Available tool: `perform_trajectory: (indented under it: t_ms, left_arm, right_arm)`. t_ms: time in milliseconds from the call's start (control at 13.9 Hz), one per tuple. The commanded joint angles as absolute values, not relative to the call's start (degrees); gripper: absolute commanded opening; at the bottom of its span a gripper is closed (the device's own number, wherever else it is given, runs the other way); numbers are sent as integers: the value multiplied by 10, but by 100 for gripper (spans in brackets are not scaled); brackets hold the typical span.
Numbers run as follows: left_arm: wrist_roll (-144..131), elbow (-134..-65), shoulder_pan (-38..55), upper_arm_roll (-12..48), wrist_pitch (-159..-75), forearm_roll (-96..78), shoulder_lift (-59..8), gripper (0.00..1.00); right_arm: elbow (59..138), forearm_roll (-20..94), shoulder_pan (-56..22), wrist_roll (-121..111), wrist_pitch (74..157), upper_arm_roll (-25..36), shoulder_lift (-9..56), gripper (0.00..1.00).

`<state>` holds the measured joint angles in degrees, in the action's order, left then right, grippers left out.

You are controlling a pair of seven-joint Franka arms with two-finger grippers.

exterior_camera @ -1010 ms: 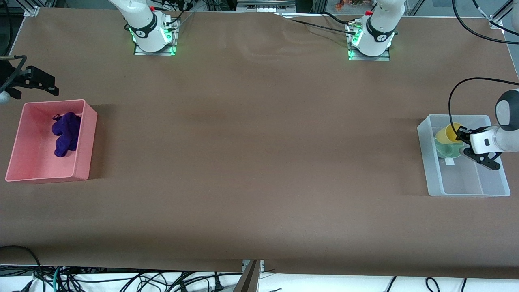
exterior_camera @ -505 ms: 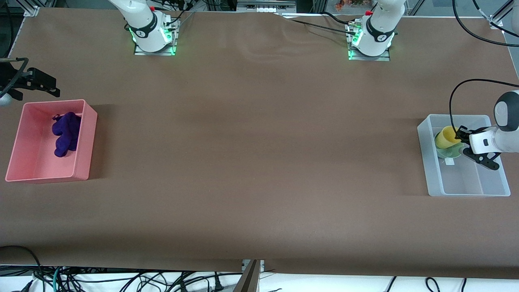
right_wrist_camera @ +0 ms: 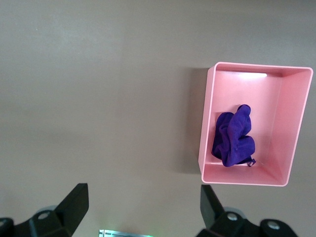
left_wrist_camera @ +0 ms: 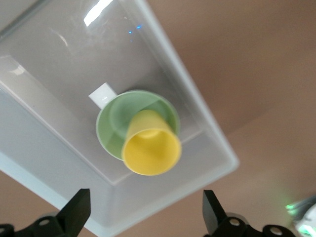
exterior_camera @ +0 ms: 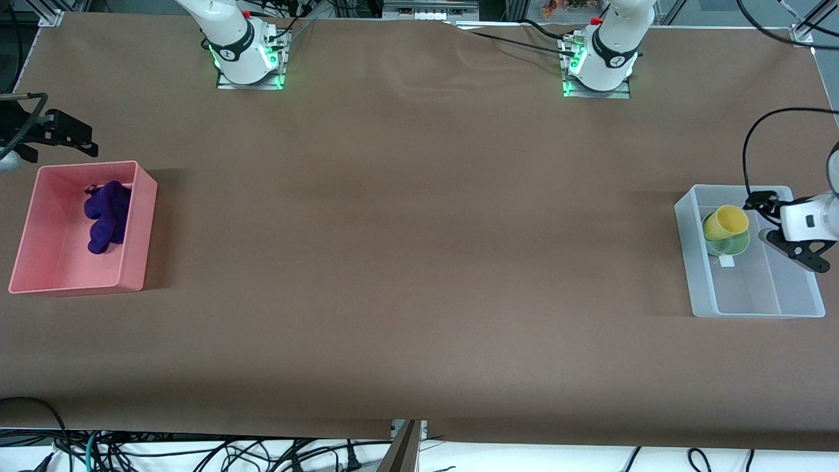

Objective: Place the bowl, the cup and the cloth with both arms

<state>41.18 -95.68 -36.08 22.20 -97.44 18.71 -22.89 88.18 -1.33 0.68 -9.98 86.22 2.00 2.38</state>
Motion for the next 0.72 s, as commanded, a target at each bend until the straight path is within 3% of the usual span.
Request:
perform_trajectory:
  t_ms: [0,361,649]
  left_arm:
    - [340,-929,-360,277,-900,168,-190,100]
    - [175,-886,-361,387,-833,156,-159,100]
    - [115,-854,-343,393,-832,64,-142,100]
  right_arm:
    - [866,-19,2,-104,857,25,32,100]
    - [854,-18,1,-103,857,25,37,100]
    - [854,-19,1,-97,857,24,37,100]
